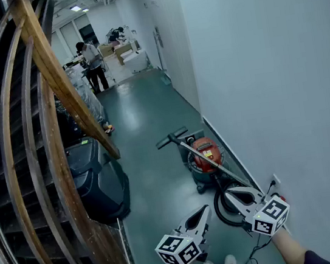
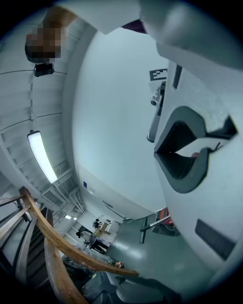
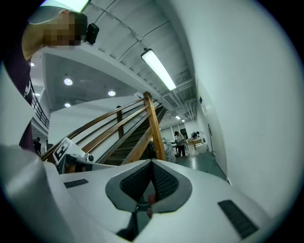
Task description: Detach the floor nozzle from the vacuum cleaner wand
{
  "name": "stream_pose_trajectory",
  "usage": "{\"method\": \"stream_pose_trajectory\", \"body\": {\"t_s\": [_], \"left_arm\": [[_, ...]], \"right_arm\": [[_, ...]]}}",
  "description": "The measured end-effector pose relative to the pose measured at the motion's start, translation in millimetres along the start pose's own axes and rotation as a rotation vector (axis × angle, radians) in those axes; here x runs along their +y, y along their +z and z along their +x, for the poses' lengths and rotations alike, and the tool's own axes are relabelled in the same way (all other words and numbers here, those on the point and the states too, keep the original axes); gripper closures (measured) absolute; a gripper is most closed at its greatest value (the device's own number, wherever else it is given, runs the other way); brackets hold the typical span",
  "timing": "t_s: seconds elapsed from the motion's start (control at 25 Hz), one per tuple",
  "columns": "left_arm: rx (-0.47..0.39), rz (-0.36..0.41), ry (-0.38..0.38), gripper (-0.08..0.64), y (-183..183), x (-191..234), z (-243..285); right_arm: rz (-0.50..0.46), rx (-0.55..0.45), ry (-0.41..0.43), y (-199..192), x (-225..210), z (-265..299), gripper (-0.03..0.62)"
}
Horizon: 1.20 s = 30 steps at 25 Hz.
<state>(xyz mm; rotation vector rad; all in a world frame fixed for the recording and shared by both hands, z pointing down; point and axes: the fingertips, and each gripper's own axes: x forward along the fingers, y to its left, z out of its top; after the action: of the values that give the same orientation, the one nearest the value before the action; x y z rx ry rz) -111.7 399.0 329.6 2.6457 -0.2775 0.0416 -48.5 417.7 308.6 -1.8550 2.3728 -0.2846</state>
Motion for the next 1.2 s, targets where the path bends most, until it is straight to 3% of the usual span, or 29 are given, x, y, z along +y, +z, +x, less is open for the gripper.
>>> {"method": "stream_pose_trajectory", "body": {"t_s": [0.36, 0.72, 1.2], "left_arm": [[0.026, 0.131, 0.090, 0.555, 8, 1, -2], [0.025, 0.104, 0.115, 0.555, 5, 20, -1], [0.037, 0.028, 0.125, 0.555, 7, 73, 0]], "right_arm": [[0.000, -0.023, 0.014, 3, 14, 4, 0.575], [0.019, -0.001, 0.037, -8, 17, 13, 0.575], [0.045, 0.041, -0.007, -21, -1, 46, 0.575]]}}
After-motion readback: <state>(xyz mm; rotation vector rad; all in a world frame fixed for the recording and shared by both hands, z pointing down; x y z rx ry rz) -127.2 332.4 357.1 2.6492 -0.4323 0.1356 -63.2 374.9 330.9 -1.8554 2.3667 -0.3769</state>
